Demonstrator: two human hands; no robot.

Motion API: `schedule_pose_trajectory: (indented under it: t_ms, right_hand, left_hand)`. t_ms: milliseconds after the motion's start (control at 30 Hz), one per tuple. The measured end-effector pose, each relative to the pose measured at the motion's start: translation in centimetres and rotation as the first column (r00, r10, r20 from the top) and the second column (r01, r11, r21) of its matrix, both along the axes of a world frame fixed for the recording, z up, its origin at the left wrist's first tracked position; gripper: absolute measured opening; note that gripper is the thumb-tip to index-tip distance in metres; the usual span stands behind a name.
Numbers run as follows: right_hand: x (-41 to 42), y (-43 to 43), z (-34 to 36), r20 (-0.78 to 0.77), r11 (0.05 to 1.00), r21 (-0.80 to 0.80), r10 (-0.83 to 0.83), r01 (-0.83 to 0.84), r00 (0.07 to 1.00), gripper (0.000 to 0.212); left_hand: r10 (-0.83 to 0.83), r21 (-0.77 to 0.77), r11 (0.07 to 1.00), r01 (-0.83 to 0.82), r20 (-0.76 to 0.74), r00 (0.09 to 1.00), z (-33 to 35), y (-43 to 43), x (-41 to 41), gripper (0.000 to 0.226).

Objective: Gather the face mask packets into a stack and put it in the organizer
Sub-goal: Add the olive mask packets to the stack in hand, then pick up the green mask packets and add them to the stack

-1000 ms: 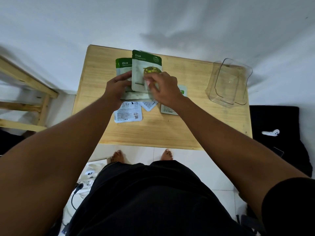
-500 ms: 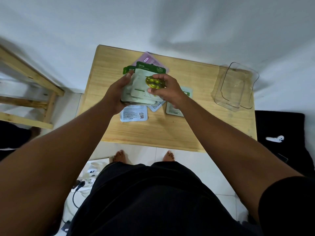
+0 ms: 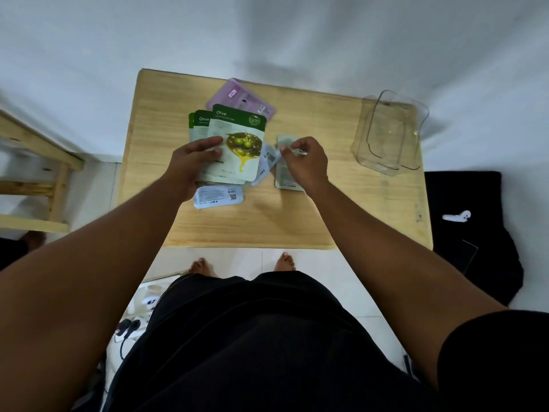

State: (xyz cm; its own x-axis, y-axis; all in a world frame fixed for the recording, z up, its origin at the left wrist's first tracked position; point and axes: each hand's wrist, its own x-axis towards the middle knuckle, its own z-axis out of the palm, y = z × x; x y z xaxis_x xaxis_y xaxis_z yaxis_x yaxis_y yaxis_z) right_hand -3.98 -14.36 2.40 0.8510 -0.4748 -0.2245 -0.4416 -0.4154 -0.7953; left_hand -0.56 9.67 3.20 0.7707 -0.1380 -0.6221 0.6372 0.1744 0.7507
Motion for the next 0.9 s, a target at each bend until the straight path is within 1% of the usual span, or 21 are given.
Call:
schedule_pose_trajectory:
  t_ms: [67,100,167,200,333,433,500,600,667,733,833,900]
  right_hand:
    - [-1.3,-1.9,-1.5,-0.124,0.991,-0.130,-0.001,-0.015,0.992,0.034]
    - [-1.9,-2.5,-2.2,-0.204,0.987,-0.162,-0.012,-0.021,0.979,0.043]
    - [-2.7,-2.9,-2.9,-0.338,0.984,-0.172,-0.025,-0.035,0.941,0.060]
    - [-2.9,-3.1,-3.1,-0.358,0.983,-0.177,-0.025,-0.041,0.933,0.064]
    - [-2.6,-3.3,-4.0,-0.298,0.986,-0.164,-0.082,0.033,0.951,0.067]
    - [-2.0,-3.5,-4.4,-0.289,0.994,-0.083,-0.092,0.071,0.953,0.065]
    - [-1.5,-3.7,-4.5,-0.283,0.998,-0.036,-0.066,0.059,0.957,0.062]
    - [-0.7,-4.2,-4.8,-0.204,1.000,-0.026,-0.003,-0.002,0.979,0.053]
    - [-0.4,-4.3,-4.7,-0.214,1.000,0.022,0.025,-0.021,0.977,0.050]
    - [0.0,-4.5,-4.3,-0.209,0.998,0.065,0.014,0.000,0.978,0.051]
    - [0.4,-4.4,-2.8,-0.083,0.989,0.136,-0.046,0.057,0.995,0.050]
    - [0.6,-3.8,-1.1,0.033,0.985,0.164,-0.053,0.047,0.998,0.048]
  left_hand:
    - [-0.005,0.020,1.000,0.005,-0.019,1.000,-0.7,-0.9,-0.8,0.035]
    - [-0.007,0.029,1.000,0.008,-0.029,1.000,-1.1,-1.3,-1.2,0.034]
    - [-0.015,0.038,0.999,0.017,-0.056,0.998,-1.6,-2.1,-2.2,0.035]
    - [-0.022,0.044,0.999,0.025,-0.070,0.997,-1.9,-2.6,-2.7,0.036]
    - [-0.041,0.092,0.994,0.050,-0.093,0.995,-2.6,-3.9,-3.9,0.037]
    - [-0.027,0.102,0.994,0.037,-0.100,0.995,-3.0,-4.4,-4.4,0.035]
    - [-0.011,0.105,0.994,0.022,-0.106,0.994,-3.2,-4.5,-4.6,0.035]
    - [0.010,0.100,0.995,0.001,-0.108,0.994,-3.2,-4.4,-4.4,0.035]
    - [0.023,0.102,0.995,-0.012,-0.105,0.994,-3.0,-4.3,-4.1,0.036]
    - [0.034,0.092,0.995,-0.025,-0.096,0.995,-2.8,-4.3,-3.7,0.038]
    - [0.048,0.055,0.998,-0.044,-0.090,0.995,-2.7,-4.3,-3.1,0.036]
    - [0.065,0.057,0.996,-0.061,-0.079,0.995,-2.4,-4.4,-2.5,0.033]
